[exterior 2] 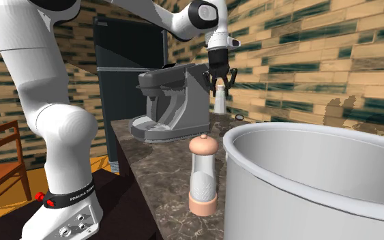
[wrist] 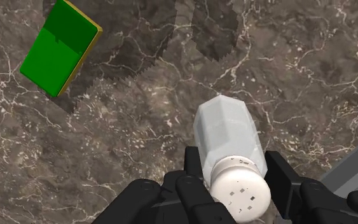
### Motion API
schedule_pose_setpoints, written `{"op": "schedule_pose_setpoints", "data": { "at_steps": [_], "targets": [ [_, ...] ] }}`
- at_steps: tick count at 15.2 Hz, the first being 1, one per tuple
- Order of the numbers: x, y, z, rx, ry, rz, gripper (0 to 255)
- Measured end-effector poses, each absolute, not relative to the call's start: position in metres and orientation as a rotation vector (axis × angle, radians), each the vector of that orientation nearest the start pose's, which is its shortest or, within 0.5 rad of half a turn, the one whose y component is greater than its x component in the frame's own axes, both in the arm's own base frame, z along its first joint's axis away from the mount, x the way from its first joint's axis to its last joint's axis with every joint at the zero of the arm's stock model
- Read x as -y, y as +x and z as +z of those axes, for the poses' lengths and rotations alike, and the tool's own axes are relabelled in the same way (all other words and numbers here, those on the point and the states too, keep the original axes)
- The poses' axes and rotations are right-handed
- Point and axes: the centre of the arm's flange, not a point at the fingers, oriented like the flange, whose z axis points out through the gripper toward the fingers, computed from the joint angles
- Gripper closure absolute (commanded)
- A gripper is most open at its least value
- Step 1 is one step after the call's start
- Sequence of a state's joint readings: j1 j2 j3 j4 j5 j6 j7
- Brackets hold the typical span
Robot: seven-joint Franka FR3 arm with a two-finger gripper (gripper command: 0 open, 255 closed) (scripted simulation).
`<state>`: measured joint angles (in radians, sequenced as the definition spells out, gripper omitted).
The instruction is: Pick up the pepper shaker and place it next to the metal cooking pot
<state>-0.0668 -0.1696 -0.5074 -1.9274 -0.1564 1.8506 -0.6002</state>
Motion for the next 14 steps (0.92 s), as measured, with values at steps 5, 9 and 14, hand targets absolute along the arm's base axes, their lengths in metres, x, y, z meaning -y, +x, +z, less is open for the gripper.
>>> {"op": "schedule_pose_setpoints", "data": {
  "at_steps": [5,9,14],
  "targets": [
    [0.307,0.423,0.584,0.108,-3.238,-0.036,255],
    [0.306,0.425,0.606,0.108,-3.238,-0.037,255],
    [0.305,0.425,0.633,0.108,-3.238,-0.037,255]
  ]
}}
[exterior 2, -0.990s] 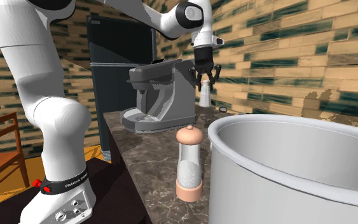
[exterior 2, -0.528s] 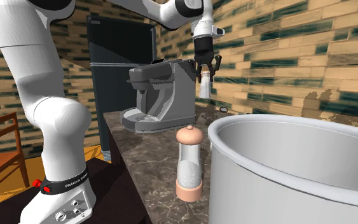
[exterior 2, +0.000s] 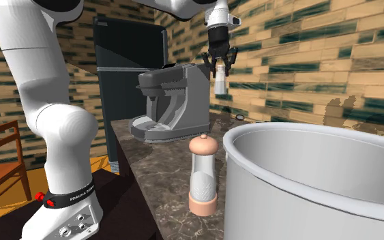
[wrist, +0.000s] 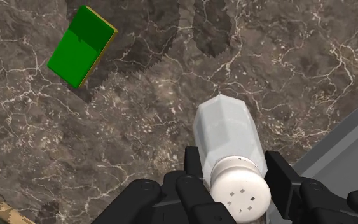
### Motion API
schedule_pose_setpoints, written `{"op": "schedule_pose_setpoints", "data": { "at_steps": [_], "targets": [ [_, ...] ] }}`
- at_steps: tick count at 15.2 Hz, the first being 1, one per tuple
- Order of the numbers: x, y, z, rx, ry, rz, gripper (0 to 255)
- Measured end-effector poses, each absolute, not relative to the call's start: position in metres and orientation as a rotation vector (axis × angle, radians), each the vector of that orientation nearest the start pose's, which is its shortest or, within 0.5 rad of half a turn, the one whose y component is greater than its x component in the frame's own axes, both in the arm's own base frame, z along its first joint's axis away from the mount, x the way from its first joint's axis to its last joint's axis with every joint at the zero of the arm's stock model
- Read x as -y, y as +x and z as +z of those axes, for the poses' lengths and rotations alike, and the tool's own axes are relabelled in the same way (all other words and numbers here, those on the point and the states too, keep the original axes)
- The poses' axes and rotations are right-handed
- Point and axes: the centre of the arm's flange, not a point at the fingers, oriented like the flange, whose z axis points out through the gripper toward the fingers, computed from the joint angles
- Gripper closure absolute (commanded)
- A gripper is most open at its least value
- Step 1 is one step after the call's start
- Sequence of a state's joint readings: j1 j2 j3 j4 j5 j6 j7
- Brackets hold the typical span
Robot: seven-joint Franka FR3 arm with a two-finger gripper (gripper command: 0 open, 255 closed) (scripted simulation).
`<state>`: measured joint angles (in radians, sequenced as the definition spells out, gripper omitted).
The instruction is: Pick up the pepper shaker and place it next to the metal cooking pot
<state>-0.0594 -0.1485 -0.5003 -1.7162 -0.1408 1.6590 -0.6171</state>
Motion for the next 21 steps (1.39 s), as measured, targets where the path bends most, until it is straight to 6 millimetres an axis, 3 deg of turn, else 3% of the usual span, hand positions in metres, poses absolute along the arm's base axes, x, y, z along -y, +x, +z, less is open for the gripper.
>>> {"op": "schedule_pose_setpoints", "data": {
  "at_steps": [12,16,21],
  "targets": [
    [0.31,0.421,0.688,0.108,-3.238,-0.036,255],
    [0.343,0.391,0.694,0.107,-3.238,-0.035,255],
    [0.4,0.351,0.69,0.104,-3.238,-0.036,255]
  ]
}}
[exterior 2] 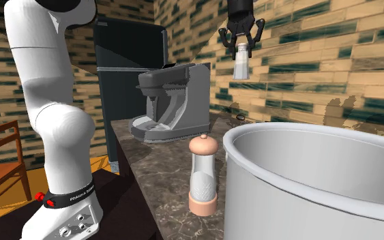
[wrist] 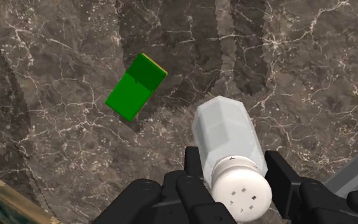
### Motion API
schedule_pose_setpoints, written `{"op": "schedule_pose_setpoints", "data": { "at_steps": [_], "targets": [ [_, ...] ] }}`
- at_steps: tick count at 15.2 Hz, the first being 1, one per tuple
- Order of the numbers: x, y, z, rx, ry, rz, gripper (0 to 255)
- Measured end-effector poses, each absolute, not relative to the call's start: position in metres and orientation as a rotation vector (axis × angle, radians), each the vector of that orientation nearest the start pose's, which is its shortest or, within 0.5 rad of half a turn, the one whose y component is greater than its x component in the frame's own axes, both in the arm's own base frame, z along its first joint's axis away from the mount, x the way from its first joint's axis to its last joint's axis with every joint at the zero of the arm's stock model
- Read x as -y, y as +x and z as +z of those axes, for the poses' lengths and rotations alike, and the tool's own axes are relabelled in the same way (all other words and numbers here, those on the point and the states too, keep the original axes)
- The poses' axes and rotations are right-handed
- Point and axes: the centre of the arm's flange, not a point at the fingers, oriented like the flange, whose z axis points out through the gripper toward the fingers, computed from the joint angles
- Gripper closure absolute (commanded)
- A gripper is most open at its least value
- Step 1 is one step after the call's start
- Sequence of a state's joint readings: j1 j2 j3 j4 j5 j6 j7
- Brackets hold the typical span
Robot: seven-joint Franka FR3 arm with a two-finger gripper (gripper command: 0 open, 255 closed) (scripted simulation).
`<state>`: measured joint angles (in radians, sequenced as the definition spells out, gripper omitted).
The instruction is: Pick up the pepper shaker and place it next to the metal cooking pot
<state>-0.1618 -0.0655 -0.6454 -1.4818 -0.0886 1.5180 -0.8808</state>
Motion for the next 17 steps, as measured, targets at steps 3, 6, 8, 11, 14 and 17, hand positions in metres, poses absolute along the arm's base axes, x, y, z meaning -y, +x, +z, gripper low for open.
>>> {"op": "schedule_pose_setpoints", "data": {
  "at_steps": [3,6,8,11,14,17],
  "targets": [
    [0.43,0.326,0.689,0.103,-3.238,-0.036,255],
    [0.459,0.301,0.691,0.105,-3.237,-0.036,255],
    [0.478,0.281,0.691,0.102,-3.237,-0.036,255],
    [0.51,0.259,0.69,0.101,-3.237,-0.035,255],
    [0.541,0.235,0.692,0.104,-3.238,-0.035,255],
    [0.571,0.21,0.691,0.103,-3.239,-0.035,255]
  ]
}}
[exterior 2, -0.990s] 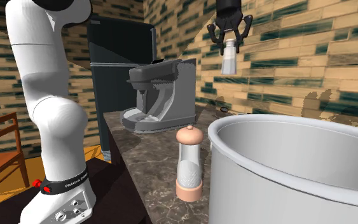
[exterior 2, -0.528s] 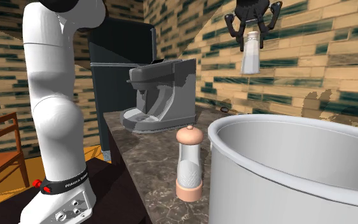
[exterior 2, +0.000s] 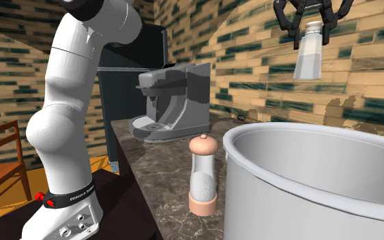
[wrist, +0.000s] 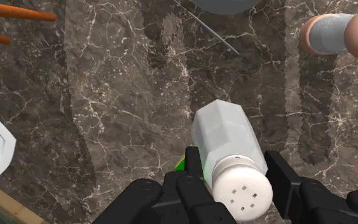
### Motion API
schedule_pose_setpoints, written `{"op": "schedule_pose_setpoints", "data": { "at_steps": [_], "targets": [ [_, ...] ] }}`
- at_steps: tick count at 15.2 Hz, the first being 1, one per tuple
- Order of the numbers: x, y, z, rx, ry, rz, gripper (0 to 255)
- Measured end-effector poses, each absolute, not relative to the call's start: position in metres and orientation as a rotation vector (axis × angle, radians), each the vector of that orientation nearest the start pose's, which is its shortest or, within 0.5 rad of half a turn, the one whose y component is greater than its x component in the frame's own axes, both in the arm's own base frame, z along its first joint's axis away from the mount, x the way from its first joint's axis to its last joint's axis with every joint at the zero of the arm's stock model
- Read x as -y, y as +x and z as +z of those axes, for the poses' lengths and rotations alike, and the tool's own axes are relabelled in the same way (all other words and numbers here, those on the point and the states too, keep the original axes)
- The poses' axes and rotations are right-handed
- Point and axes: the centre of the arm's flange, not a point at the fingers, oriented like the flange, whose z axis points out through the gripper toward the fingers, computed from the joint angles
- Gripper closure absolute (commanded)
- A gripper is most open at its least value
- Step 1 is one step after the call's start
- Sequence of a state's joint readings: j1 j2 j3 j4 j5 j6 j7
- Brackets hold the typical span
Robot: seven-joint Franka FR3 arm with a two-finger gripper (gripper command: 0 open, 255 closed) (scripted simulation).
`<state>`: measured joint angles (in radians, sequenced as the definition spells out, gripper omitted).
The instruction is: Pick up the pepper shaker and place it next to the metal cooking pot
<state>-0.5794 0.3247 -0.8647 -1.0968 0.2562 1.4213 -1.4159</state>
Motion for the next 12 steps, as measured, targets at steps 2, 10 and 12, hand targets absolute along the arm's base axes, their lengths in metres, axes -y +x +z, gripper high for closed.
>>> {"op": "schedule_pose_setpoints", "data": {
  "at_steps": [2,10,12],
  "targets": [
    [0.591,0.192,0.688,0.1,-3.24,-0.035,255],
    [0.6,0.187,0.648,0.108,-3.237,-0.036,255],
    [0.601,0.186,0.638,0.108,-3.237,-0.036,255]
  ]
}}
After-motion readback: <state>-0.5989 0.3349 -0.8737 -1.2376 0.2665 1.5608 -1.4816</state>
